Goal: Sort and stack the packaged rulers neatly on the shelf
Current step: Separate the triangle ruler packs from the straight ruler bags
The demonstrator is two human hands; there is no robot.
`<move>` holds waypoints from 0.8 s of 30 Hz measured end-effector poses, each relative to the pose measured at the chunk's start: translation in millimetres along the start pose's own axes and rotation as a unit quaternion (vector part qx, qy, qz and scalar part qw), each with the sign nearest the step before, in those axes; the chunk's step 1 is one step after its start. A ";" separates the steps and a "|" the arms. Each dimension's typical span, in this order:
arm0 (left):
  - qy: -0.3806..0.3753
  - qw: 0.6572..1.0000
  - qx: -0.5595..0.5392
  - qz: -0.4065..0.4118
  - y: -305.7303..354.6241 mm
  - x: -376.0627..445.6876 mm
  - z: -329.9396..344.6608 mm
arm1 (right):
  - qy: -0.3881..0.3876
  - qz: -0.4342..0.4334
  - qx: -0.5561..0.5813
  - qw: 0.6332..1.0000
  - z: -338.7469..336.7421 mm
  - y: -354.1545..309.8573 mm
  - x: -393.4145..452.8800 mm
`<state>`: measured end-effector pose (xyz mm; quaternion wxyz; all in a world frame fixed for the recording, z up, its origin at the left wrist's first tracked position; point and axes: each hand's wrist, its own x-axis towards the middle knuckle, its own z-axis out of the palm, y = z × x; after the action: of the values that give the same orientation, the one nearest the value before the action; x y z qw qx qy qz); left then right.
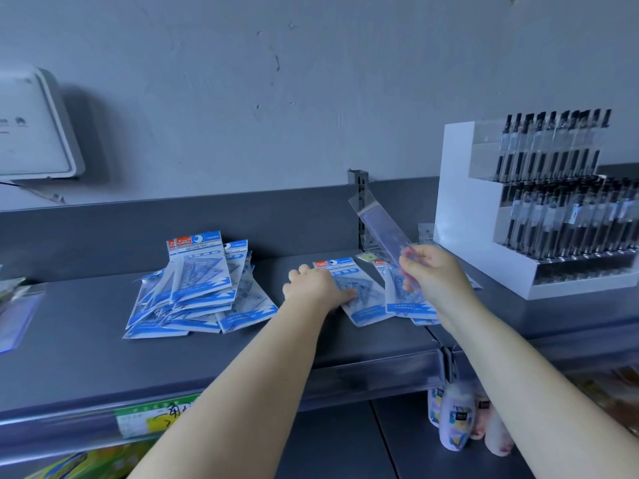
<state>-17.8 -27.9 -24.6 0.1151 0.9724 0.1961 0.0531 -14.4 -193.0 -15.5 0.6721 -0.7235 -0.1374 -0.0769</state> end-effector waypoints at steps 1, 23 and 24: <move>0.016 1.000 -0.004 0.002 -6.8 2.1 -0.9 | 0.003 -0.007 -0.014 1.000 -1.6 1.1 0.6; 0.011 0.998 -0.034 -0.053 -6.5 20.7 0.5 | 0.017 -0.139 -0.153 0.978 12.2 14.1 -5.1; 0.014 0.997 -0.052 -0.055 -7.1 21.0 0.5 | 0.013 -0.138 -0.151 0.979 11.9 13.8 -5.5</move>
<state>-1.0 -13.4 -25.6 0.1650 0.9520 0.2480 0.0702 -16.3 -182.5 -31.2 0.5396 -0.7896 -0.2140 -0.1988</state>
